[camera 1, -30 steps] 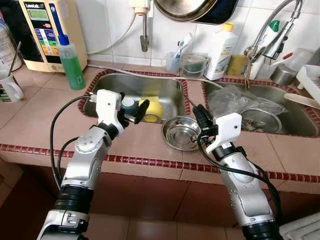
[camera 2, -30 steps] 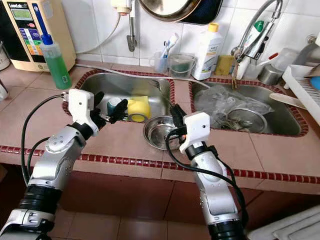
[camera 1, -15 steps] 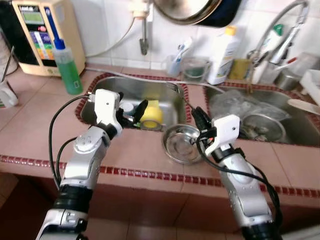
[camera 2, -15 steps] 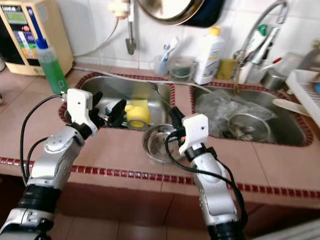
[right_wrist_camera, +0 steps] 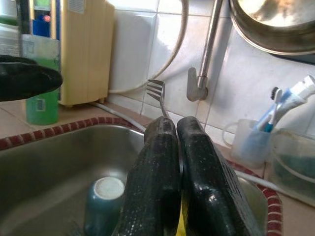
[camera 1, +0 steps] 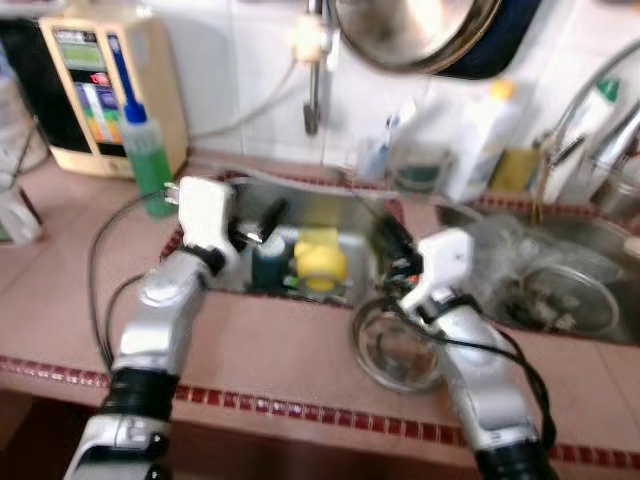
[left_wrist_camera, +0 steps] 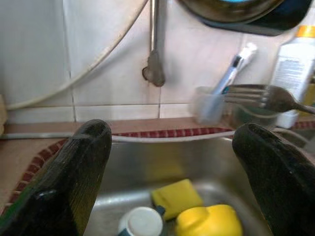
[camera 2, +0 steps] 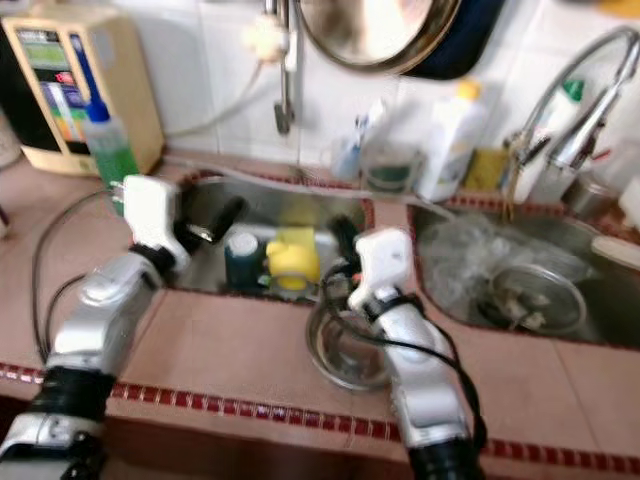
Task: Kitchen organization
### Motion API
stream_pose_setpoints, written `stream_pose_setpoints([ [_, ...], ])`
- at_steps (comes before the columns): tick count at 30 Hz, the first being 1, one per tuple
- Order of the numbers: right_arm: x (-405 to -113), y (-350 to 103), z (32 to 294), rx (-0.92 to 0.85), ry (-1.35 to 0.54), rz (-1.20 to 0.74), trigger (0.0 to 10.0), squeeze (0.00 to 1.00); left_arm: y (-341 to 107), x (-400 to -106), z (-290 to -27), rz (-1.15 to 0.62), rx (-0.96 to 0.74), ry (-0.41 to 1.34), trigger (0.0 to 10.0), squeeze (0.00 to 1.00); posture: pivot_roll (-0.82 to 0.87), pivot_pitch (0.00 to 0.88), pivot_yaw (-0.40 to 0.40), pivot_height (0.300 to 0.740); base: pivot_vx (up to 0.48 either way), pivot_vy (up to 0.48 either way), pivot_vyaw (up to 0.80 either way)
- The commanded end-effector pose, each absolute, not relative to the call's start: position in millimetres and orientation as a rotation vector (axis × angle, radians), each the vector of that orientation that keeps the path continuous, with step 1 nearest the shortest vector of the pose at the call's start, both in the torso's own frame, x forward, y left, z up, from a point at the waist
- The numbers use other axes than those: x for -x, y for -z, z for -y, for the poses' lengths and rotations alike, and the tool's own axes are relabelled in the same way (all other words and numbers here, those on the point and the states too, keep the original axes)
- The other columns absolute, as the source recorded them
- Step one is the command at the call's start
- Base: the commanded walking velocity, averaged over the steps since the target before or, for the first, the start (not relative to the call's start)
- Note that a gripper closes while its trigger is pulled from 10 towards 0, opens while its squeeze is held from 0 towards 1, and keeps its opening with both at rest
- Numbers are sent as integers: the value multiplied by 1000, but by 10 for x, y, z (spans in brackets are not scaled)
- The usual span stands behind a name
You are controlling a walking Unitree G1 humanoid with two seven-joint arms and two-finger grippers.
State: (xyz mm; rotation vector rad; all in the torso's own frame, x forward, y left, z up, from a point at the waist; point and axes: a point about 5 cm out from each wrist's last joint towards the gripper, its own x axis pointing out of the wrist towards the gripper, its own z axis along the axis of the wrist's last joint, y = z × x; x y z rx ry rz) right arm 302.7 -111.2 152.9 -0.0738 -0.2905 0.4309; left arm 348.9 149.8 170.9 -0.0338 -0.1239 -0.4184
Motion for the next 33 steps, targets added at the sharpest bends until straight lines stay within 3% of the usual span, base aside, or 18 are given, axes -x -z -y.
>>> stream_pose_setpoints([
  [1,-3049,-1572,1215,89,-407,303,10000,0,-1746,-3502,-1383,131,28,449,10000,0,-22,0,-24,740,277,0,0],
  [13,-3163,-1551,1376,-17,-340,146,10000,0,-1876,-3493,-1319,147,-50,477,10000,0,-29,0,-23,740,23,0,0],
  [22,-3226,-1619,1686,-17,-324,47,10000,0,-1941,-3365,-1067,147,-146,648,10000,0,-42,0,-11,740,0,0,0],
  [33,-3233,-1723,1750,-55,-598,-13,10000,0,-1898,-3088,-834,137,-170,853,10000,0,-42,18,-22,740,0,0,0],
])
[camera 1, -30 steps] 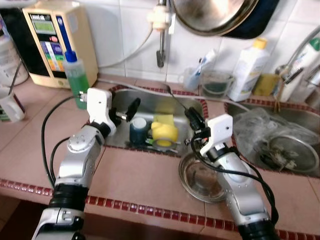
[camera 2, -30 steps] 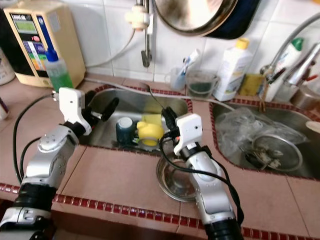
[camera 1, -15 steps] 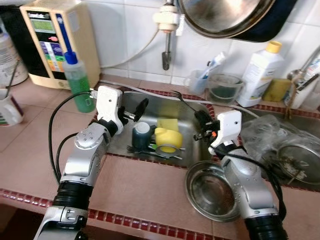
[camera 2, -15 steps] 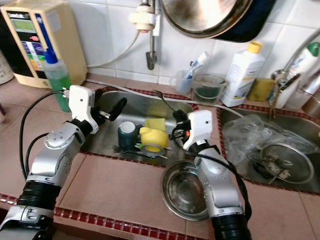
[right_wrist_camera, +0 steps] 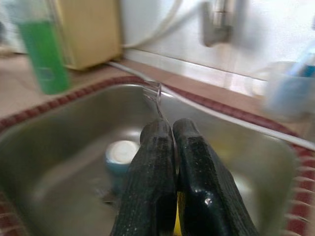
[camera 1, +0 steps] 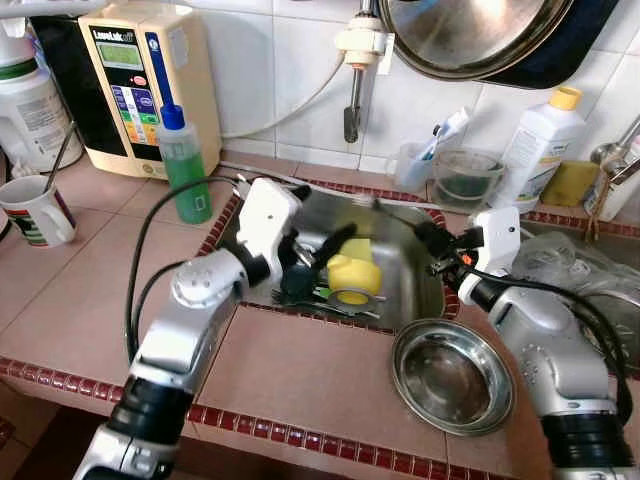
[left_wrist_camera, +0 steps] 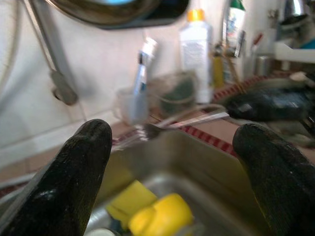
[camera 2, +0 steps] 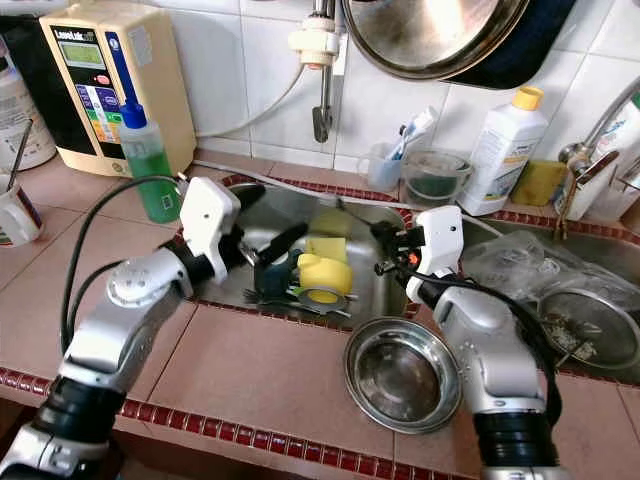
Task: Kitchen organization
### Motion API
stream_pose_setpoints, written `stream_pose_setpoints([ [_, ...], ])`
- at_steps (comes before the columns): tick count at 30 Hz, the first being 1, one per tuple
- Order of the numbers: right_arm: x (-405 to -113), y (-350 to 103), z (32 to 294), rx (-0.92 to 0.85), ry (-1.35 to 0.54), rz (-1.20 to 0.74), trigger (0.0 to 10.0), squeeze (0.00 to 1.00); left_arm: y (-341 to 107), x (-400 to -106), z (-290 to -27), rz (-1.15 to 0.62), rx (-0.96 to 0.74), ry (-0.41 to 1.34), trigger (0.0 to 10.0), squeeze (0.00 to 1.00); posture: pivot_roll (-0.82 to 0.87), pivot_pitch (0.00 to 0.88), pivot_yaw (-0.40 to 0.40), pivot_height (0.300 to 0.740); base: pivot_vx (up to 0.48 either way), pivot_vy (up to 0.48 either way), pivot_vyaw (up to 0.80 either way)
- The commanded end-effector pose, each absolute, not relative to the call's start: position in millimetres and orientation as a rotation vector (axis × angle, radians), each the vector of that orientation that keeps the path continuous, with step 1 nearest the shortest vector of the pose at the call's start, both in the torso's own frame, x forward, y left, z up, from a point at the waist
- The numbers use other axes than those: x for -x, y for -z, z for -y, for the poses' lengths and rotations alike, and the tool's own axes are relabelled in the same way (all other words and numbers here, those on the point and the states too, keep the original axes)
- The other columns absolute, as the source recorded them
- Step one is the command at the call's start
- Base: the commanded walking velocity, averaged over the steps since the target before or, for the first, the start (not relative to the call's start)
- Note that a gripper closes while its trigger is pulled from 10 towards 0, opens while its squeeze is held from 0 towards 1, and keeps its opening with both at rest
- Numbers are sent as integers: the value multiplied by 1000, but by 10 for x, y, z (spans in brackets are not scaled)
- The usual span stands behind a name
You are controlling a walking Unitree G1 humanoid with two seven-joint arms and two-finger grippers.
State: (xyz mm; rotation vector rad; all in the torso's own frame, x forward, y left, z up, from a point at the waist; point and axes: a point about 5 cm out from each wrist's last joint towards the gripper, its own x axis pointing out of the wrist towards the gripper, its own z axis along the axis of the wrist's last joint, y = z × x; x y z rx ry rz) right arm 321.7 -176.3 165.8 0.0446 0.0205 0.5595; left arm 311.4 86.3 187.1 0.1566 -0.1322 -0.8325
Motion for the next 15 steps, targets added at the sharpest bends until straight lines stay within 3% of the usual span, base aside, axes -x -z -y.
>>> stream_pose_setpoints([
  [1,-3233,-1722,1746,-60,-607,-16,10000,0,-1894,-3081,-830,135,-168,856,10000,0,-42,18,-22,740,0,0,0],
  [15,-3332,-1530,1875,-115,-701,-146,10000,0,-1804,-2879,-847,92,-192,900,10000,0,-15,29,-50,740,0,0,0],
])
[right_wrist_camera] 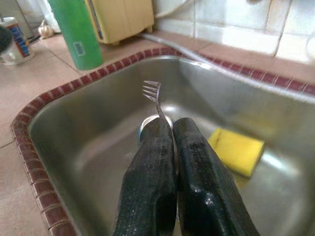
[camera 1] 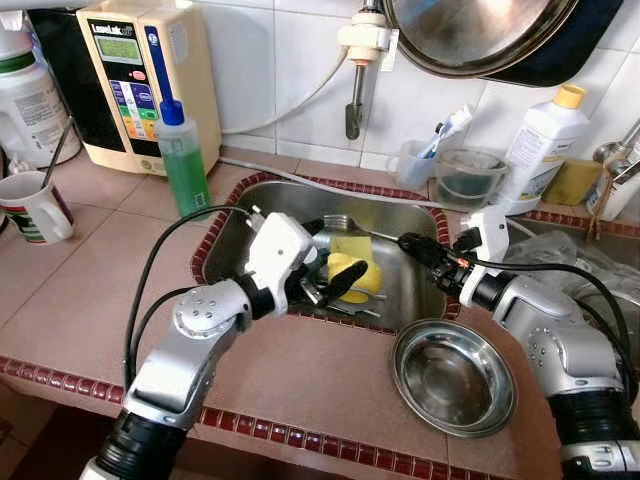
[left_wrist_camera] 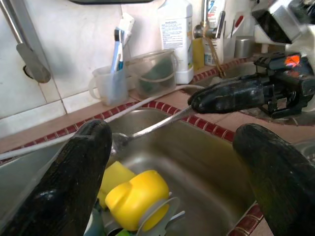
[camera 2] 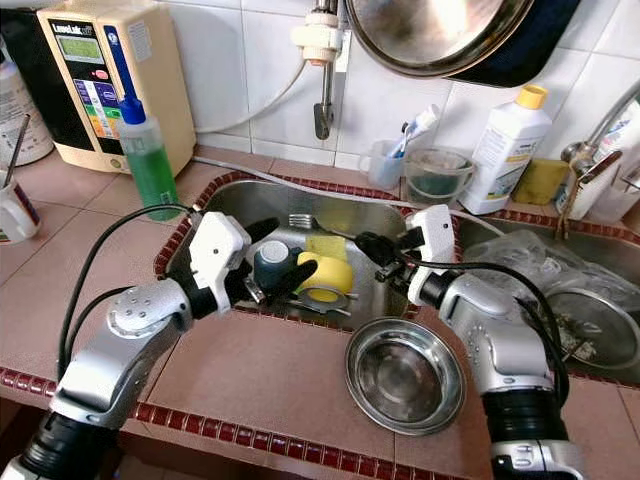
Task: Kitchen organization
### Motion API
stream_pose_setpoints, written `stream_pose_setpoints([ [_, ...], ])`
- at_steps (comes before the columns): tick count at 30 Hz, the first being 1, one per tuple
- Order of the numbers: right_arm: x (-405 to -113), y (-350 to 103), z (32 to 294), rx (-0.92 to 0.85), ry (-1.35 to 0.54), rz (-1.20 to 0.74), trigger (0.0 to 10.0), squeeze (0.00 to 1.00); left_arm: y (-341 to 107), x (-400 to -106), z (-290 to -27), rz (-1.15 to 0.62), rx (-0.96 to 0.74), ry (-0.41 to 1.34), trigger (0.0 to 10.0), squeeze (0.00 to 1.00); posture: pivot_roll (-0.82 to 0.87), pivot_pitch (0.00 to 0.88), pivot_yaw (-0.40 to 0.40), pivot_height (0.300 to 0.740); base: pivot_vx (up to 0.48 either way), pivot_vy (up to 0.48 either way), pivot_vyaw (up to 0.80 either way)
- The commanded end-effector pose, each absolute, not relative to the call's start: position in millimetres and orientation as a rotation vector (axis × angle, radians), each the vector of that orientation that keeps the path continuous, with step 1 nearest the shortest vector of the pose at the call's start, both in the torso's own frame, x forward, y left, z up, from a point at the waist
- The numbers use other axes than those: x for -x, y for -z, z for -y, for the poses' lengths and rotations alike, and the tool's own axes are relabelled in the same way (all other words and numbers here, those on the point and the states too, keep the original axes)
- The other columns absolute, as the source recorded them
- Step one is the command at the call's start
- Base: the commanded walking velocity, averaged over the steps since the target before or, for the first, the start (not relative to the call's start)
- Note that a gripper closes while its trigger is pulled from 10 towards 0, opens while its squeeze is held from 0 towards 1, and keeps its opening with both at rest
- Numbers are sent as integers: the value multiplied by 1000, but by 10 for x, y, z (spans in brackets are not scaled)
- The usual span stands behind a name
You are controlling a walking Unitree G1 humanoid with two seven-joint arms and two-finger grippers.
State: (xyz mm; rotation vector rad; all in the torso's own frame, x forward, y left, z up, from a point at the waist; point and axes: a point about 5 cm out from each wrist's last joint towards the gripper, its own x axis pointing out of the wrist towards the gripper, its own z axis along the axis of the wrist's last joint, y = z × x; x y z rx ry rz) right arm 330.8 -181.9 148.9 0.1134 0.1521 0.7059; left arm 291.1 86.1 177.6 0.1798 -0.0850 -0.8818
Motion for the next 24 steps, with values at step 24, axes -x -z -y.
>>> stream_pose_setpoints([
  [24,-3428,-1349,2023,-199,-720,-221,10000,212,-1818,-2761,-865,62,-218,971,10000,0,-3,1,-52,740,0,0,0],
])
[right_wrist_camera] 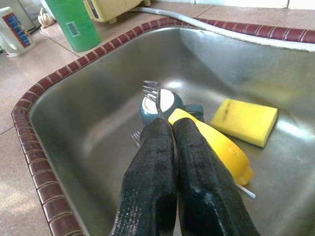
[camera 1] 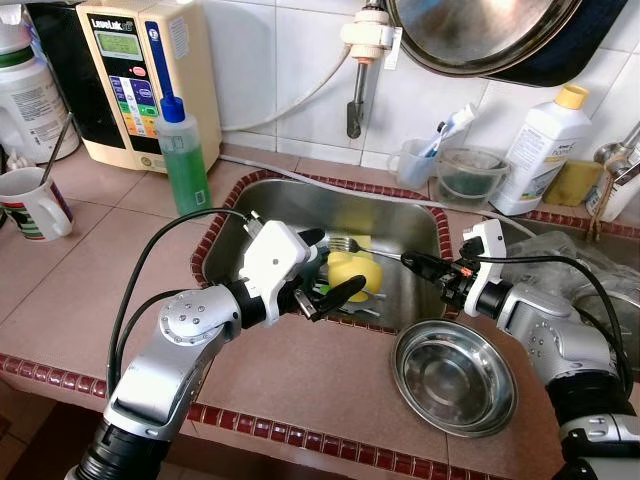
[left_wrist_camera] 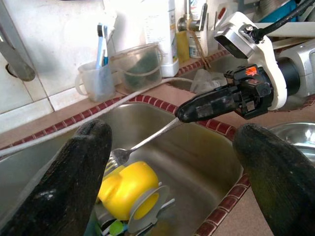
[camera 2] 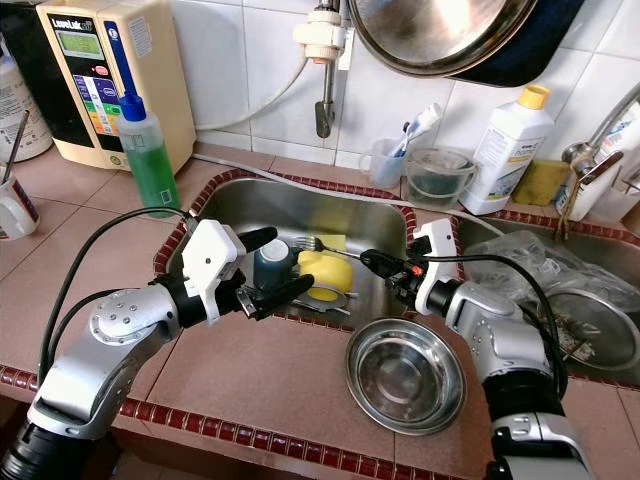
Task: Kitchen organization
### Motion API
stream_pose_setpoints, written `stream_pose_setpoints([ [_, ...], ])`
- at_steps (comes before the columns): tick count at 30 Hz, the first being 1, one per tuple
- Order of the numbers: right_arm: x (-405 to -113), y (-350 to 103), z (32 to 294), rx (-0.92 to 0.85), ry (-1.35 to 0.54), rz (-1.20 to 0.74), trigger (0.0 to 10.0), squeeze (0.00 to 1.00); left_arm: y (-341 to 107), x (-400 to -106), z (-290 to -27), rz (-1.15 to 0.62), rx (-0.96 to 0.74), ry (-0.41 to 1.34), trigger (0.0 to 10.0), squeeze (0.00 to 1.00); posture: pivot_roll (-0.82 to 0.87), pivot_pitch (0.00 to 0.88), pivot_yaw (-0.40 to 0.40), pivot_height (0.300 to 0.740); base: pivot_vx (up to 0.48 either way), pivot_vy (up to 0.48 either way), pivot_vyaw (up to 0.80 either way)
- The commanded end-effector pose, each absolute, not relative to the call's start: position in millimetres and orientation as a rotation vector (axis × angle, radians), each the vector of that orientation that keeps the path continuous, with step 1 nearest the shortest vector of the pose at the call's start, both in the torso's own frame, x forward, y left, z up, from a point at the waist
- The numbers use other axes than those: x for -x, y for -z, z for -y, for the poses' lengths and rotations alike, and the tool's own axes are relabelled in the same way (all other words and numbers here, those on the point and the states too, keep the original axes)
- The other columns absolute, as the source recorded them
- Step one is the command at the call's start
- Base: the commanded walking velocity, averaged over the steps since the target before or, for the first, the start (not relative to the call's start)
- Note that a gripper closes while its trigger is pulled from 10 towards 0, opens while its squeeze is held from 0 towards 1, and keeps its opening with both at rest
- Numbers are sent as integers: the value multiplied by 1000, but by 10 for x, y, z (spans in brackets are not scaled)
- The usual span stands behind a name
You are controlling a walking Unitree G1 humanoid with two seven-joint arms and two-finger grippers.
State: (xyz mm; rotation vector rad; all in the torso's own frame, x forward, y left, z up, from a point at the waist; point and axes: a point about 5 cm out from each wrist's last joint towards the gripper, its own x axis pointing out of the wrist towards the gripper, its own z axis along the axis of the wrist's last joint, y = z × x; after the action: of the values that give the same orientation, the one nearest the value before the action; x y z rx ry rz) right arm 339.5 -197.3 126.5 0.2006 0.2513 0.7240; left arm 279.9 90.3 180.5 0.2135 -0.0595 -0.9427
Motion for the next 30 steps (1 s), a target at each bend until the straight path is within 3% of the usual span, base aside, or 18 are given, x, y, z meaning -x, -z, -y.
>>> stream_pose_setpoints([
  [1,-3431,-1349,2026,-205,-721,-220,10000,1000,-1819,-2761,-861,62,-218,972,10000,0,-3,1,-53,740,0,0,0],
  [24,-3483,-1414,2014,-208,-719,-170,10000,1000,-1846,-2802,-899,59,-214,956,10000,0,4,13,-43,740,0,0,0],
  [30,-3482,-1483,1953,-167,-660,-92,10000,1000,-1818,-2904,-971,43,-200,853,10000,0,3,9,-39,740,0,0,0],
])
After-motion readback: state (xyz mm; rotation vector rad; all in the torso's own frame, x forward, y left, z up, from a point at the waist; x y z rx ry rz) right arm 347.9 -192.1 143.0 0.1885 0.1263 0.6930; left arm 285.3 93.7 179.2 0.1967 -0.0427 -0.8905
